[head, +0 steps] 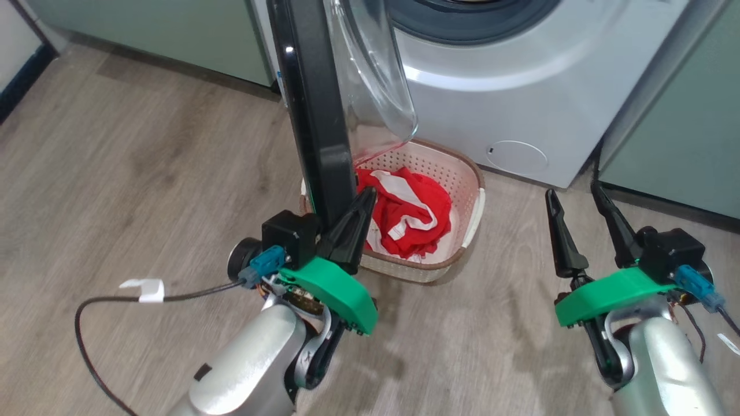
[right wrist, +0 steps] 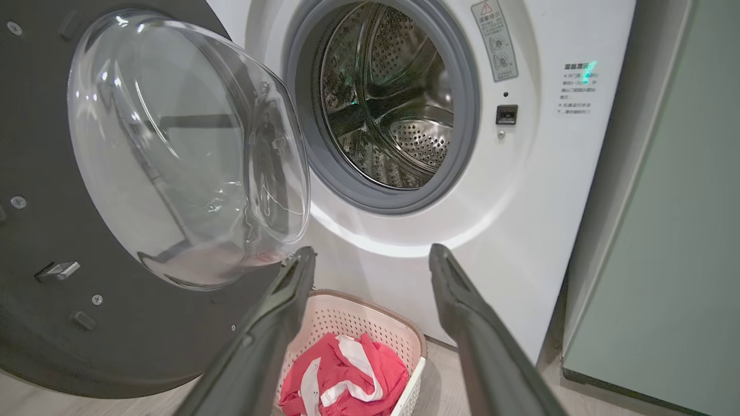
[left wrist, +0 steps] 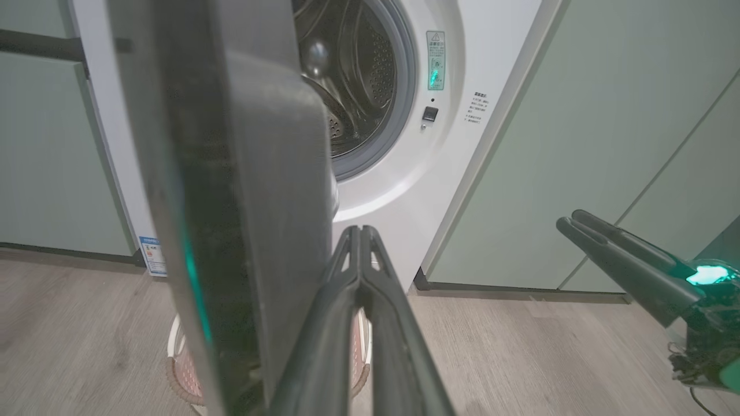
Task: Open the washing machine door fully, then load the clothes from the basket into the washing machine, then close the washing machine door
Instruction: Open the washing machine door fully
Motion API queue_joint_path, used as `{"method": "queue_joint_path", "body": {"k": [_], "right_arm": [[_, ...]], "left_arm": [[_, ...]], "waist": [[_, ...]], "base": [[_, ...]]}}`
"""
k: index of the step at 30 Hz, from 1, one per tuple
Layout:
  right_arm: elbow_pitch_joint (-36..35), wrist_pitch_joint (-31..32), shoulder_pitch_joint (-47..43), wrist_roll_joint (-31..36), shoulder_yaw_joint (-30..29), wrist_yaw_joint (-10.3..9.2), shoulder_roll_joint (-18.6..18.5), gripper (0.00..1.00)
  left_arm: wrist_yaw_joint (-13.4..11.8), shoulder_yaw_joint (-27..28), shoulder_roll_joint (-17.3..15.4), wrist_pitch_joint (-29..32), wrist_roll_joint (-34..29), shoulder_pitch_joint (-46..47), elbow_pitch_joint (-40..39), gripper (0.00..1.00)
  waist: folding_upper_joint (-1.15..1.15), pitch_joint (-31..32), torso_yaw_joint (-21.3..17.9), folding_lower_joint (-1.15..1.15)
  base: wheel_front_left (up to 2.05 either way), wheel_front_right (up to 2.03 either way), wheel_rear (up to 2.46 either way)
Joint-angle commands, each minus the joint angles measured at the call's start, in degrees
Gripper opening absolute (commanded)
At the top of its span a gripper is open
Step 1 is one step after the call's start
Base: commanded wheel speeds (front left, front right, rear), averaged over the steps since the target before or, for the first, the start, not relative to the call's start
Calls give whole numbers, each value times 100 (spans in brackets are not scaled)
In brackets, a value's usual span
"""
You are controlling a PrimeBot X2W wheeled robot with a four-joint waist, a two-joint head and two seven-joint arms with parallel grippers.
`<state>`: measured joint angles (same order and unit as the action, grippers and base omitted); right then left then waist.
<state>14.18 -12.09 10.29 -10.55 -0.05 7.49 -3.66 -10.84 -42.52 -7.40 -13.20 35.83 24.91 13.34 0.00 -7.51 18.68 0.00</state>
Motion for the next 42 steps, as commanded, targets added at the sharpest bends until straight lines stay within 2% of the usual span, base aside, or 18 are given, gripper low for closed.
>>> {"method": "queue_joint_path", "body": {"k": [1,13,21,29,42], "right_arm": [[-182,-6,223,50,118,0,12,100],[-285,59,199,74,54,0,17,100],[-336,101,255,84,79,0,20,100],[-419,158,312,88,113,0,-26,100],[-623,252,477,143,120,0,-105,100]], "left_arm": [[-90,292,-119,-65,40,59,-136,0],[-244,614,-255,-129,148,-181,-37,0],[-318,1133,-401,-162,275,-139,203,0],[-201,1817,-631,-177,368,-25,461,0],[249,3501,-870,-179,114,235,950,0]], "waist": [[0,21,88,0],[0,9,551,0],[0,-46,632,0],[0,-190,551,0],[0,-556,320,0]], "base": [[0,0,0],[0,0,0],[0,0,0],[0,0,0],[0,0,0]]}}
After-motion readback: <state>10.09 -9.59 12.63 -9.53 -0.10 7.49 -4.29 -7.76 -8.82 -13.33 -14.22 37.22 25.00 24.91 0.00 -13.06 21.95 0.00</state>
